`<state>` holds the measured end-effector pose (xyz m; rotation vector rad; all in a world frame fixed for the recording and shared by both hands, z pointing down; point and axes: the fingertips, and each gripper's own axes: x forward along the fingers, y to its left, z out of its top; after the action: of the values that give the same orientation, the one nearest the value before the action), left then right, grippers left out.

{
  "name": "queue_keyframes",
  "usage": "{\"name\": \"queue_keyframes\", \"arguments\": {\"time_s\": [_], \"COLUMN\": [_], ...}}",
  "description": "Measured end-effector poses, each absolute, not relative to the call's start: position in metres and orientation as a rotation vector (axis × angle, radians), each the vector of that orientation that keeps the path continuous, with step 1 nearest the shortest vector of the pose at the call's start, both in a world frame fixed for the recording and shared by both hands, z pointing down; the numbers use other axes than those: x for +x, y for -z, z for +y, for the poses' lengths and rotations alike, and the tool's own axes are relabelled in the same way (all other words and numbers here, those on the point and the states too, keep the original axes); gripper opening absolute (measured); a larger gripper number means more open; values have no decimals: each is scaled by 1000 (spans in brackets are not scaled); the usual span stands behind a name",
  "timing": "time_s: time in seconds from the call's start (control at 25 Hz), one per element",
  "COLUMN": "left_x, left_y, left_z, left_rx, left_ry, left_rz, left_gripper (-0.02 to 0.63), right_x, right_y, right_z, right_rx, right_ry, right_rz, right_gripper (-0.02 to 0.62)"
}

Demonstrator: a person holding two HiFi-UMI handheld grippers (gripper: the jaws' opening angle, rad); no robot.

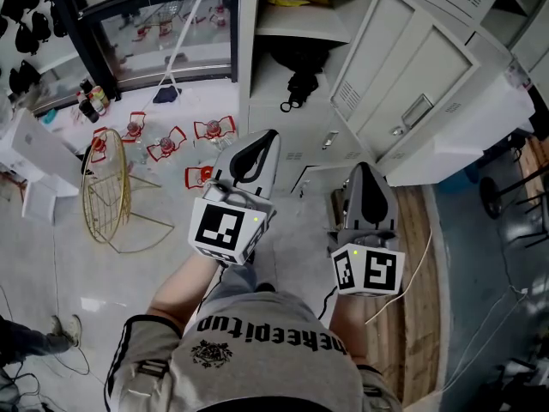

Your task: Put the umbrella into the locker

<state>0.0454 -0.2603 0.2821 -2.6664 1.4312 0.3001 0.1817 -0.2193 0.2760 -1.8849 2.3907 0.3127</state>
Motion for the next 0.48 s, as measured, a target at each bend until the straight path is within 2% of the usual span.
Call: {"name": "queue_keyframes", "arguments": {"time_s": [0.48], "left_x": [51], "left_y": [-285], "left_z": [-252], "left_rx": [-2660], "left_ry": [-303], "left_rz": [1467], "left_gripper": [3], "right_x": [190], "right_y": [-277], "right_z": [-209], "right_rx": [-1878], "right_ry": [-309], "right_rz": [2396], "right_gripper": [2]}}
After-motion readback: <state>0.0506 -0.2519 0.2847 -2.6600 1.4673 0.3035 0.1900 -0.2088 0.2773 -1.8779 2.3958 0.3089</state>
